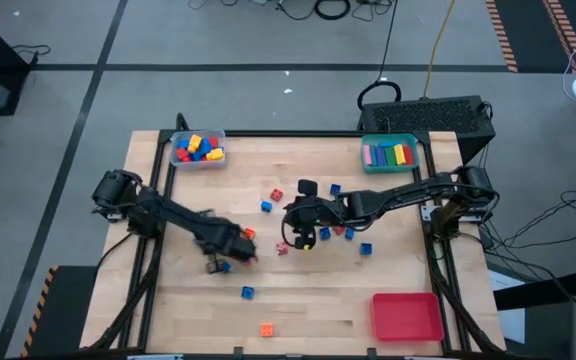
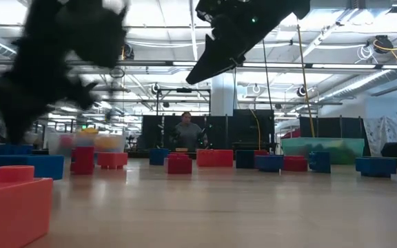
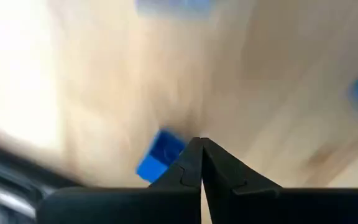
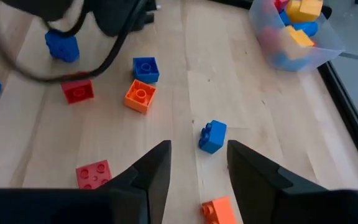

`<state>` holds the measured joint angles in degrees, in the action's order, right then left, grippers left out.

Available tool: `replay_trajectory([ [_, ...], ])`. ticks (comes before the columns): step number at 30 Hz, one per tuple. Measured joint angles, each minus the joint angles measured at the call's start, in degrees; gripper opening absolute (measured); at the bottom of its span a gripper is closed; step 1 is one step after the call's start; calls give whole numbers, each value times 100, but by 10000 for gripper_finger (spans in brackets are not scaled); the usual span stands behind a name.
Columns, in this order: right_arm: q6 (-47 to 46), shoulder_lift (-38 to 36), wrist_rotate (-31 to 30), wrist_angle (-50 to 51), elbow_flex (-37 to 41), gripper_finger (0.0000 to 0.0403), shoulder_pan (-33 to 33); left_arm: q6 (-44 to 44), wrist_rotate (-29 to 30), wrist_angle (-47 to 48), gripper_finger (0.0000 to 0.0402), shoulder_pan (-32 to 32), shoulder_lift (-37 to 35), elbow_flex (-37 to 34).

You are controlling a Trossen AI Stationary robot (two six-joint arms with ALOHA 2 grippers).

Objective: Sort blocks by size
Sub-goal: Put the blue small game piece into the red bin

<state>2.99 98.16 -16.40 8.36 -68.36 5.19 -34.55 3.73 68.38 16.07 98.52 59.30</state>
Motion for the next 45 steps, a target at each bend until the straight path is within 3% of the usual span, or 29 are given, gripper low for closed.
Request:
replay_trajectory([
  [5,24,-118,0,49,-46,141,0,510,1389,156,8,-141,-2,1365],
  [8,49,-149,-16,93,-50,141,-18,355,1766,537,8,-131,-21,1807],
  [11,81,-136,-15,395,-44,141,-121,51,1819,742,8,-93,-143,1698],
  [16,21,-136,-4,319,214,141,-442,-195,1818,205,26,-93,-559,874],
  [22,-97,-136,23,640,635,144,-826,-60,1776,-1729,109,-111,-1469,-454],
  [28,-365,-132,78,1682,789,177,-1154,901,1812,-3963,178,-111,-2112,-1412],
  [34,-395,-132,1080,1925,789,234,-1176,2004,1908,-6399,189,-176,-1943,-2065],
  [38,-372,-132,1191,1921,789,272,-1150,2464,1906,-7580,190,-324,-1665,-2336],
  [45,-554,-2,1213,1632,787,285,-1102,2938,1753,-8450,190,-523,-1436,-2347],
])
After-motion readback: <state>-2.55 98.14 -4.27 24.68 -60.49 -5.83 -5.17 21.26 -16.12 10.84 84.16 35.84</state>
